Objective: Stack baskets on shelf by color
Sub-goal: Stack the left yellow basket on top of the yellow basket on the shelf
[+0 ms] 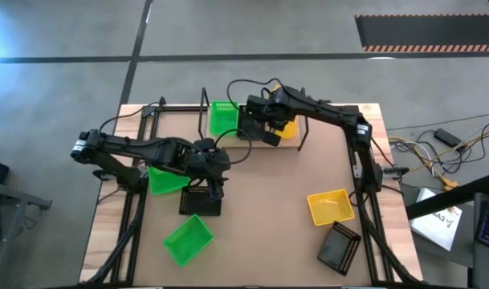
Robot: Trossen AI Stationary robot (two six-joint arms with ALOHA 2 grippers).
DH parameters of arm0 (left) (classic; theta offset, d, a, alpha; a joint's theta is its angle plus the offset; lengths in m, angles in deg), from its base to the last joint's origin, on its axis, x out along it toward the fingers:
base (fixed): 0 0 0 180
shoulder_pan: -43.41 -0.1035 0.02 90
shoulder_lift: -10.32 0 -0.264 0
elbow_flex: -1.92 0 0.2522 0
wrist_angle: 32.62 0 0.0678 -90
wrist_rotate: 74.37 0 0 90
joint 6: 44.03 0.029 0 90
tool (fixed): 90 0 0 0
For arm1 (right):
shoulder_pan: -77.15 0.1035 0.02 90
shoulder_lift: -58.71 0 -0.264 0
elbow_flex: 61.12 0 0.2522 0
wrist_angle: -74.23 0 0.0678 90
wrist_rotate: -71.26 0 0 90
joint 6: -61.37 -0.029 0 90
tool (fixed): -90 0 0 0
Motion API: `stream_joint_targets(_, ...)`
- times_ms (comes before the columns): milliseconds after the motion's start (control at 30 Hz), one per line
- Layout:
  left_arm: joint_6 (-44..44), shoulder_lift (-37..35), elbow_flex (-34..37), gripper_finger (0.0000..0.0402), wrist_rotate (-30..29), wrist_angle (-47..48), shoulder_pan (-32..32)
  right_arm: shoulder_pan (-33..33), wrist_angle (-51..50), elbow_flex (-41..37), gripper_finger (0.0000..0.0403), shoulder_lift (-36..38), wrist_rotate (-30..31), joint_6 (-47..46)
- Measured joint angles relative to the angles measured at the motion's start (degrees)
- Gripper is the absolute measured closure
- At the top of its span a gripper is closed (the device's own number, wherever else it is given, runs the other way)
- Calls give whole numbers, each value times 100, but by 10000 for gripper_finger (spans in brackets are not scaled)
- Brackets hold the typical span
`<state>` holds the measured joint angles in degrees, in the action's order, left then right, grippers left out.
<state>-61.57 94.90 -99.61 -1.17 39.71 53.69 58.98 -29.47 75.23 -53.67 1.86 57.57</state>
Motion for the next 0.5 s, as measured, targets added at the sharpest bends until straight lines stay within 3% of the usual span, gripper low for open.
stream_joint_targets(200,0,0,0,199,0,2,0,2,-12,-597,394,-2,2,-121)
stream_joint_targets(500,0,0,2,199,2,-116,0,0,-2,-803,393,-2,44,-172)
